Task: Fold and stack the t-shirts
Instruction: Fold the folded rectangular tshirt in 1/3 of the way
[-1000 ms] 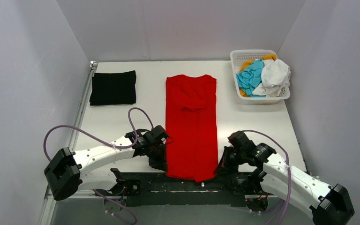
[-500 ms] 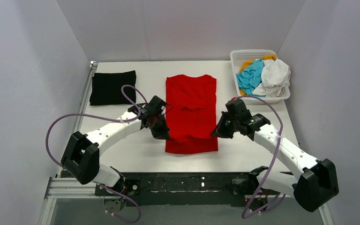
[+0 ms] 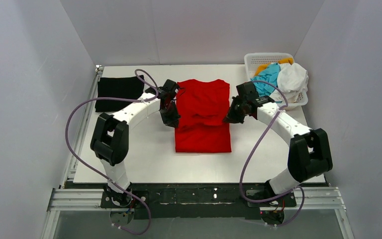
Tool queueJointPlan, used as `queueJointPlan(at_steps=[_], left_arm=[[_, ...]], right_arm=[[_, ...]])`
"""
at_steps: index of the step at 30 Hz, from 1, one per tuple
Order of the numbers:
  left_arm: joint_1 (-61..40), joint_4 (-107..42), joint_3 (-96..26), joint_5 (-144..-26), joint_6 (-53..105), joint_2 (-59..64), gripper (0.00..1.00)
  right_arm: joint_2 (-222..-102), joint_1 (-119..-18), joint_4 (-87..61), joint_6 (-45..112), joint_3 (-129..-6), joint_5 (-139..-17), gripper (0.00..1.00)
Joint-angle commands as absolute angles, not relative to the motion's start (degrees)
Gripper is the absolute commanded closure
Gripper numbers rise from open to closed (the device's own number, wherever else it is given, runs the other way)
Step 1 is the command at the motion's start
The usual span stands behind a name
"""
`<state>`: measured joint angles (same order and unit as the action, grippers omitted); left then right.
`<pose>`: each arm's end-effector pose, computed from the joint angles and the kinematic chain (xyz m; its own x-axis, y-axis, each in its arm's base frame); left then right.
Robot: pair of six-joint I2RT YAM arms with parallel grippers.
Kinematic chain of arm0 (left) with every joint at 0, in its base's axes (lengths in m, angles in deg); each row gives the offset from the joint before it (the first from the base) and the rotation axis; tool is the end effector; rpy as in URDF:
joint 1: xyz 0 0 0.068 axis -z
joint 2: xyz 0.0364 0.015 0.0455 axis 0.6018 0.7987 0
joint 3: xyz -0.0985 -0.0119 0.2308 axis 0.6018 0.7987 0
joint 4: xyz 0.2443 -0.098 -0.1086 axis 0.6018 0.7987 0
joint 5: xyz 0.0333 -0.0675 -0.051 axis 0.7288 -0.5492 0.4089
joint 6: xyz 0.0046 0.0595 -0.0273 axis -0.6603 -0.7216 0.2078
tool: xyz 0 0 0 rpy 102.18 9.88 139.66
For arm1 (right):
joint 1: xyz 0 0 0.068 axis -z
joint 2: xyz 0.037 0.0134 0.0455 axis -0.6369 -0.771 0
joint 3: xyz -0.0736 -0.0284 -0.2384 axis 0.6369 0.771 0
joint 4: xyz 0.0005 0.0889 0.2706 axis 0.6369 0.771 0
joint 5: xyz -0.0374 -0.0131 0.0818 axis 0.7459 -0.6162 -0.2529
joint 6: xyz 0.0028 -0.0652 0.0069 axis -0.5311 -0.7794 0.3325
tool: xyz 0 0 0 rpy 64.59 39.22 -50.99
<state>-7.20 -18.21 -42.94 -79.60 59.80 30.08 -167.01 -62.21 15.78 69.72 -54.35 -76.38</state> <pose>0.3883 -0.2253 0.2281 -0.7255 -0.4011 -0.5592 0.0227 0.7982 -0.6020 0.3214 0.1405 0.2020 -0.8428 0.3850 -0.3762 0.1802 0.8604 0.4767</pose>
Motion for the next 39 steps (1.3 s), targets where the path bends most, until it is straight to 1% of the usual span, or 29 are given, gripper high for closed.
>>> queueJointPlan(at_steps=[1,6,17,19,20,21,22,24,25,27,30,33,39], left_arm=[[-9.28,-10.62,-47.35,-78.24,56.20,33.55,1.00],[-10.85,-10.57,-53.40,-82.17,52.55,38.78,1.00],[-11.63,-8.98,-61.68,-82.12,49.67,48.06,1.00],[-11.96,-7.58,-63.62,-81.91,49.66,49.25,0.76],[-12.13,-6.89,-64.35,-82.05,49.68,49.36,0.72],[-12.28,-6.69,-64.50,-82.22,49.57,49.15,0.65],[-12.36,-6.52,-64.39,-82.43,49.50,48.44,0.51],[-12.39,-6.74,-62.97,-82.55,49.25,46.15,0.09],[-12.39,-7.25,-61.73,-82.42,49.24,44.47,0.02],[-12.39,-8.08,-58.68,-82.02,49.06,41.10,0.02],[-12.39,-8.28,-54.53,-80.69,49.43,35.48,0.02],[-12.39,-9.61,-48.57,-79.93,50.31,29.20,0.02],[-12.39,-11.70,-37.74,-84.40,52.91,21.82,0.02]], right_arm=[[-170.23,-60.68,14.35,66.82,-59.17,-76.49,0.99],[-172.77,-58.99,13.68,64.36,-60.89,-78.01,0.99],[-182.56,-56.60,10.54,63.80,-65.38,-78.85,0.98],[-184.11,-56.24,11.40,63.99,-67.14,-78.24,0.81],[-184.69,-56.11,12.36,63.99,-68.24,-78.12,0.72],[-184.90,-56.09,13.55,63.99,-69.11,-77.34,0.61],[-184.75,-56.08,14.40,64.06,-69.71,-76.87,0.51],[-183.24,-56.08,14.80,64.12,-69.12,-76.23,0.29],[-181.94,-56.08,14.68,64.10,-68.24,-76.10,0.24],[-178.94,-56.08,13.95,64.00,-66.12,-76.29,0.20],[-174.45,-56.17,13.51,63.01,-63.09,-78.97,0.17],[-170.36,-56.48,11.98,62.01,-57.91,-82.02,0.16],[-162.74,-56.77,11.02,63.44,-46.32,-83.57,0.16]])
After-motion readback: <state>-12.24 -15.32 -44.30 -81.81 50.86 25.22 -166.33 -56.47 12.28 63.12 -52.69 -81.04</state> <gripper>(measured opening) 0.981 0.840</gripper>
